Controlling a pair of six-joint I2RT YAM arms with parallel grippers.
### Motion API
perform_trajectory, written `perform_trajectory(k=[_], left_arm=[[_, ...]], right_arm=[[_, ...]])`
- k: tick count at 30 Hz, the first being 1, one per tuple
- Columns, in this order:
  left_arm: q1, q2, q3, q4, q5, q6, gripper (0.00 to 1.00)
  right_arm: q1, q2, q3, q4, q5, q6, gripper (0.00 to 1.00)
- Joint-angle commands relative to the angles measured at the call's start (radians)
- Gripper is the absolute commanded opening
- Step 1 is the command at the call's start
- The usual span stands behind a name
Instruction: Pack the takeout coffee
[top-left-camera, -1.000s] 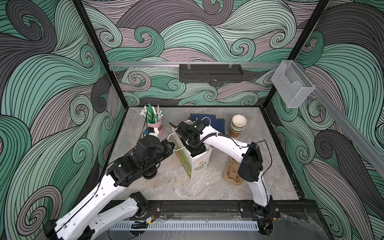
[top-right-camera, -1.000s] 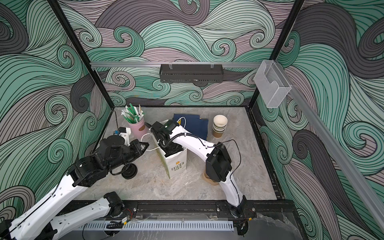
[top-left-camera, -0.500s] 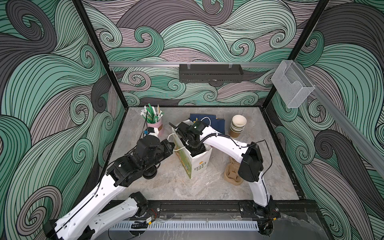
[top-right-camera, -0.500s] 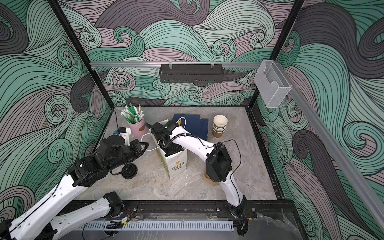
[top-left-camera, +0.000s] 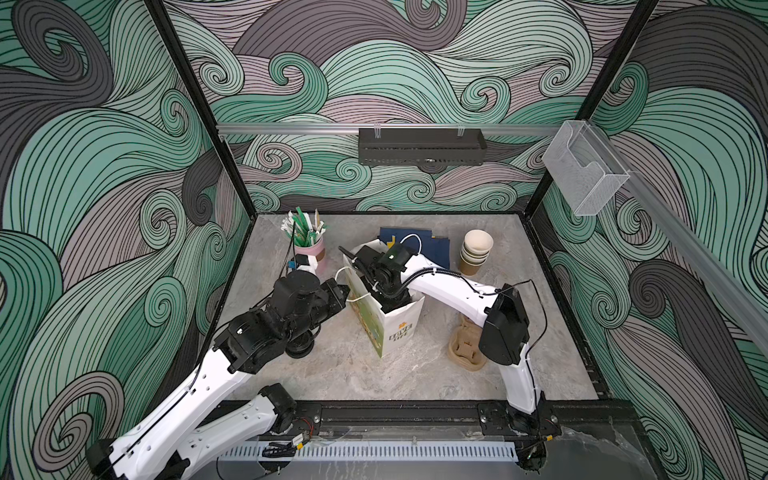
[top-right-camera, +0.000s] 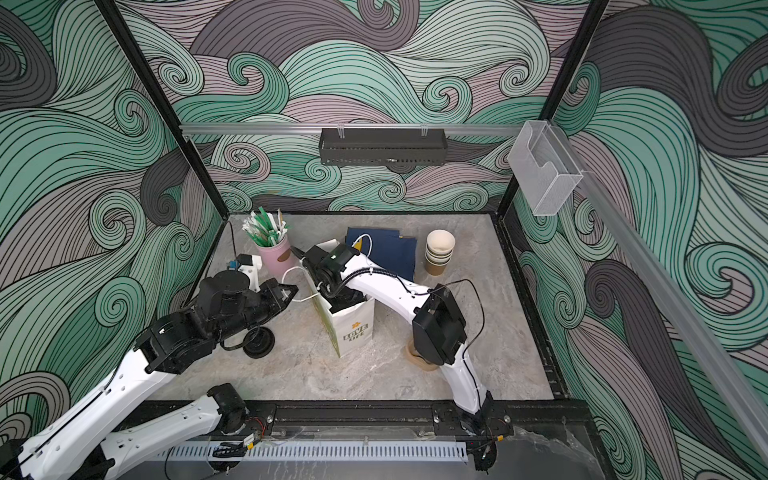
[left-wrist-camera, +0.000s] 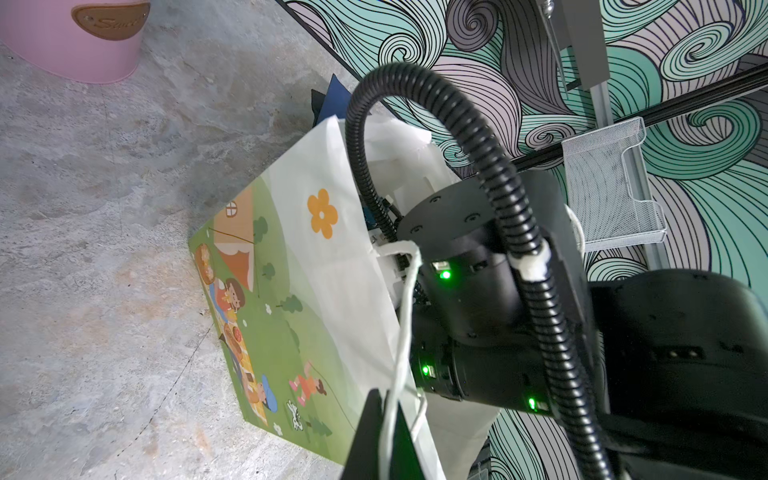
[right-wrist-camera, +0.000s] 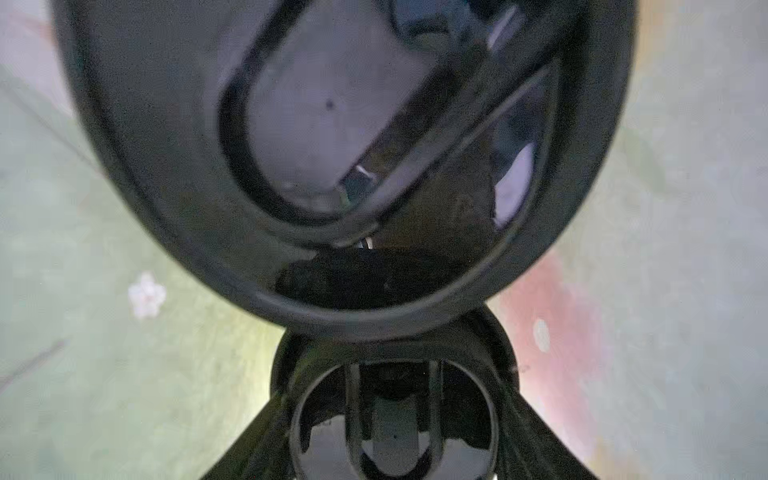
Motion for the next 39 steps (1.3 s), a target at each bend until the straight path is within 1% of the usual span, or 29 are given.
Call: perform_trajectory(k=[1,8,11,21,24,28,33,39], left_arm=[[-0.002,0.005,0.019,-0.011,-0.012,0.009,0.00],[-0.002,0.003,0.012,-0.010,-0.012,0.008,0.00],[-0.002,0.007,0.014,-0.011,-0.010,0.008,0.00],[-0.002,-0.002,0.004,-0.023,-0.028,-0.008,0.00],[-0.002,-0.003,-0.001,-0.022,-0.028,-0.012,0.00],[-0.002,-0.004,-0.005,-0.025,-0.030,-0.014,0.00],[-0.002,-0.009,-0.007,-0.030,-0.035,-0.015,0.00],[-0.002,-0.022,-0.011,-0.047,-0.047,-0.021,0.00]], right_arm=[[0.005,0.140,-0.083,0.063,-0.013,0.012,0.50],[0.005,0.157,-0.081,0.065,-0.012,0.013,0.51],[0.005,0.145,-0.097,0.077,-0.004,0.018,0.53],[0.006,0.112,-0.115,0.082,0.000,0.021,0.56],[0.006,0.090,-0.117,0.080,0.007,0.027,0.59],[0.005,0.060,-0.108,0.071,0.013,0.031,0.66],[0.006,0.021,-0.081,0.046,0.037,0.032,0.73],[0.006,-0.037,-0.070,0.015,0.047,0.035,0.77]])
